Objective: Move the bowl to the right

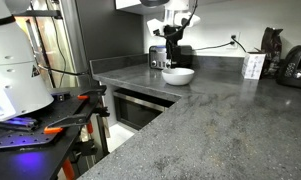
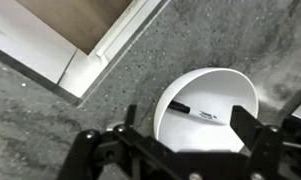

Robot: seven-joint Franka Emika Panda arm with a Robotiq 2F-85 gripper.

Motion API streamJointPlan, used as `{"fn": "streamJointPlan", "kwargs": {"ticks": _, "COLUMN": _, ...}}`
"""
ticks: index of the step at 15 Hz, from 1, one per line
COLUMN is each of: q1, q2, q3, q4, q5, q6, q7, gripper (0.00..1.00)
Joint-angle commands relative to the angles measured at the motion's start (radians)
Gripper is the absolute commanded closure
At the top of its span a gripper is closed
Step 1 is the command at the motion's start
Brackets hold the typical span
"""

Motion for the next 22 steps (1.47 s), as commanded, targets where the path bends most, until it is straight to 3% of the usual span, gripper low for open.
{"fn": "streamJointPlan", "kwargs": {"ticks": 1, "q1": -0.053, "q2": 0.138, "q3": 0.054, "q4": 0.123, "q5": 0.013, "q6": -0.011, "q7": -0.012, "gripper": 0.00}}
{"fn": "streamJointPlan", "kwargs": {"ticks": 4, "q1": -0.077, "q2": 0.243, "q3": 0.075, "q4": 0.205, "q5": -0.008, "q6": -0.027, "q7": 0.017, "gripper": 0.02}}
{"fn": "streamJointPlan", "kwargs": {"ticks": 6, "q1": -0.079, "q2": 0.297, "q3": 0.073, "q4": 0.246, "q5": -0.037, "q6": -0.021, "q7": 0.037, "gripper": 0.26}}
{"fn": "streamJointPlan", "kwargs": {"ticks": 16, "q1": -0.068, "q2": 0.328, "q3": 0.064, "q4": 0.299, "q5": -0.148, "q6": -0.014, "q7": 0.094, "gripper": 0.99}}
{"fn": "streamJointPlan", "kwargs": {"ticks": 22, "q1": -0.084, "q2": 0.329, "q3": 0.047, "q4": 0.337, "q5": -0.132, "q6": 0.029, "q7": 0.180, "gripper": 0.99}}
